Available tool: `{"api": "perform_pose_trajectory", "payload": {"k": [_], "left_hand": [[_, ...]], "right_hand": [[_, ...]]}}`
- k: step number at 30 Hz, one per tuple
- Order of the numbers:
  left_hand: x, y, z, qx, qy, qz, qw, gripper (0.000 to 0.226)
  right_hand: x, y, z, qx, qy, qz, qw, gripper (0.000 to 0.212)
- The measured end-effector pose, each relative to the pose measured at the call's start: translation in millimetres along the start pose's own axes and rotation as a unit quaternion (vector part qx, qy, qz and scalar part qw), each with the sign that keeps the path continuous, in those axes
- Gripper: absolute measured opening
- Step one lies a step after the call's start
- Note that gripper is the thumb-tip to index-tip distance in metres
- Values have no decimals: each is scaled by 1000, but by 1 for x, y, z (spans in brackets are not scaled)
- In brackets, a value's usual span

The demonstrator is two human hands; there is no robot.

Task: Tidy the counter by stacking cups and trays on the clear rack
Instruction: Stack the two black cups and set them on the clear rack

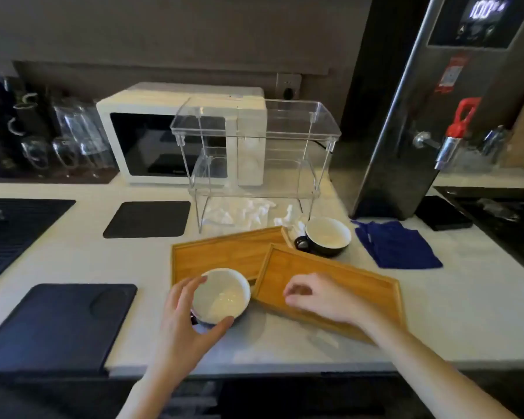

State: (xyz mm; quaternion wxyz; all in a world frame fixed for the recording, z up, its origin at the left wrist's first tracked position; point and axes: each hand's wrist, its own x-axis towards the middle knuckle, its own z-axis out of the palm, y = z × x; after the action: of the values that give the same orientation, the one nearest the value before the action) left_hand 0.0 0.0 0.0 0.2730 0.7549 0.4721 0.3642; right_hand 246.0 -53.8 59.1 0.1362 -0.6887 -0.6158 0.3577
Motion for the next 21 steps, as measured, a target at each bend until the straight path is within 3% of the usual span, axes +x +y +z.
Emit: {"api": "perform_pose_trajectory", "payload": {"k": [4, 7, 10, 15, 21], "left_hand": [[8, -7, 7, 39, -52, -26, 998, 110], [7, -11, 12, 12, -49, -57, 997, 112], [8, -14, 14, -9, -31, -58, 998, 106], [8, -14, 17, -17, -24, -59, 998, 106], [9, -17, 13, -28, -43, -91, 995, 113]], "right_hand": [[18, 21, -38, 33, 211, -3, 977, 26], [36, 48, -50, 19, 304, 24, 952, 52], [55, 71, -60, 8, 334, 60, 941, 76], [77, 88, -58, 48, 318, 122, 939, 112], [92, 93, -44, 103, 357, 133, 919, 108]]}}
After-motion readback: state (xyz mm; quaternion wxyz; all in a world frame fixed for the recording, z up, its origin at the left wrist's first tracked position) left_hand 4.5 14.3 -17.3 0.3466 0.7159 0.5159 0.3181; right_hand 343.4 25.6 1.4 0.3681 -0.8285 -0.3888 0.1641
